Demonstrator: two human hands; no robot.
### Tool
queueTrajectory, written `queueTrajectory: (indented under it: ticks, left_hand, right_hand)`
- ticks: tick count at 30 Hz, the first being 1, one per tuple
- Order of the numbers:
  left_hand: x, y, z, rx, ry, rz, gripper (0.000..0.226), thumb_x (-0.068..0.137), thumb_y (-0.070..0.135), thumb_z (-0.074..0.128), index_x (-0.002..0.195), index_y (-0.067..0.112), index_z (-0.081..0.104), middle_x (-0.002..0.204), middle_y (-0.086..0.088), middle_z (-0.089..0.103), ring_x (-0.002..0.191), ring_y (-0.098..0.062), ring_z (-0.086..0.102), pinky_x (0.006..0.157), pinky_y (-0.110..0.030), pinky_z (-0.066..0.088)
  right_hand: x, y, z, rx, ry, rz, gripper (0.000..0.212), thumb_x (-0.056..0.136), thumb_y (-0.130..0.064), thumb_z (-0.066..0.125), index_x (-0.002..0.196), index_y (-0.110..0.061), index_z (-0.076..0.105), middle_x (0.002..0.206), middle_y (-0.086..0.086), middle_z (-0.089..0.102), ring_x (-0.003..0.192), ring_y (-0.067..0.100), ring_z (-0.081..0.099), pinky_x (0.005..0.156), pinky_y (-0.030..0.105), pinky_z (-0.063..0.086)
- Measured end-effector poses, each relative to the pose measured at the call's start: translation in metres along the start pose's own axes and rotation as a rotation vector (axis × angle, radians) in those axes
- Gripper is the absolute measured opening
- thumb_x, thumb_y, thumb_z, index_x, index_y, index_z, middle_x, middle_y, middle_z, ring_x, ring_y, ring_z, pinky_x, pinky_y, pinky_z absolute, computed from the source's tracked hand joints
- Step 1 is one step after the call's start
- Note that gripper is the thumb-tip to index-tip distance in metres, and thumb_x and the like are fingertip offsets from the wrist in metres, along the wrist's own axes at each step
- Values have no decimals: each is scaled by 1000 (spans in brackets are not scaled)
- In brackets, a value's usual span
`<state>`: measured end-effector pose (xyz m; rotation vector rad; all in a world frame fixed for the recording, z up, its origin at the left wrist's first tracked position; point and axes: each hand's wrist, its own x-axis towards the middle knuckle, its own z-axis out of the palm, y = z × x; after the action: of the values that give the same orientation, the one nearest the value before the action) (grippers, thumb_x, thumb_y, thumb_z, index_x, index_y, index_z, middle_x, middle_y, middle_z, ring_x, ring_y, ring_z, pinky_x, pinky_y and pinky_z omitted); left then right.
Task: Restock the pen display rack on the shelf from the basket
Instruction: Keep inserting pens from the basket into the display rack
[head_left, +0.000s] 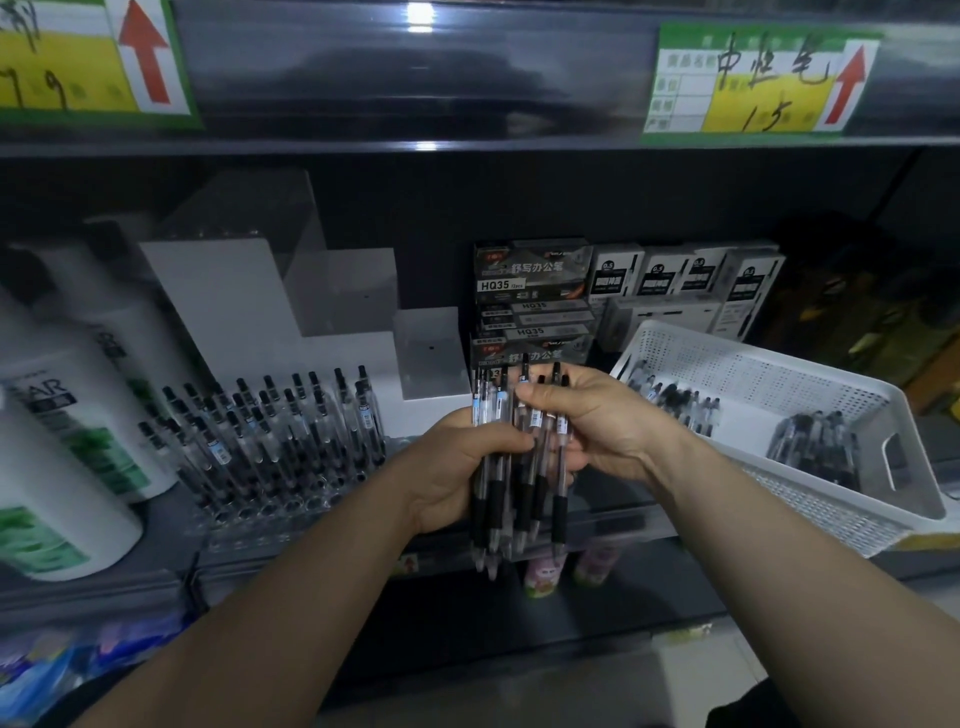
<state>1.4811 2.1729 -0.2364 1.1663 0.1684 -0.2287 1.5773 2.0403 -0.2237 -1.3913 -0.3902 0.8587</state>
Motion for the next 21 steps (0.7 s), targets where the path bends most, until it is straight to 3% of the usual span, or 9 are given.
queueTrajectory:
  ticks: [3,6,9,11,15,19,21]
  left_hand:
    - [0,2,-1,23,32,-47,25,85,-4,51,106,-5,64,97,-23,67,80,-28,66,73,-37,57]
    - [0,3,-2,-17,14,-86,42,72,1,56,112,-9,61,103,-27,61,93,-38,60,80,-41,52]
    - [1,1,-4,-53,0,-97,45,70,0,55,114,-11,59,105,-28,60,98,-41,55,85,-45,48]
    - [1,1,-5,-48,2,-84,36,71,-2,56,106,-5,62,97,-24,64,87,-36,61,78,-42,52]
    - [-1,0,-6,5,31,-54,24,84,-10,48,98,-1,65,88,-19,68,75,-28,67,70,-37,57]
    - [-1,-1,-7,1,32,-56,25,85,-8,49,104,-3,65,96,-21,68,80,-29,67,78,-41,56]
    - [-1,-1,-7,11,25,-42,26,85,-6,53,108,-4,65,104,-25,68,89,-32,67,87,-47,53]
  right_hand:
    - [-1,-2,-3,-9,-26,20,21,87,-14,63,108,-12,63,77,6,70,58,18,60,44,24,45]
    - [-2,-5,-6,-36,-45,25,23,84,-16,64,107,-15,65,82,7,72,68,21,62,60,33,48]
    - [0,-5,-6,-31,-76,5,29,78,-17,66,106,-14,64,89,10,73,80,28,60,77,42,39]
    - [1,-4,-6,-43,-82,4,29,77,-18,66,105,-15,65,88,10,73,78,28,60,75,41,40]
    - [3,-3,-4,-95,-83,-1,18,83,-17,65,101,-18,66,82,8,70,66,24,56,58,30,45]
    - [6,-1,-2,-122,-64,-11,13,88,-14,64,100,-18,65,85,11,68,73,27,53,63,35,43]
    - [6,0,1,-141,-46,-13,11,90,-12,61,100,-18,64,83,8,70,70,27,56,57,34,46]
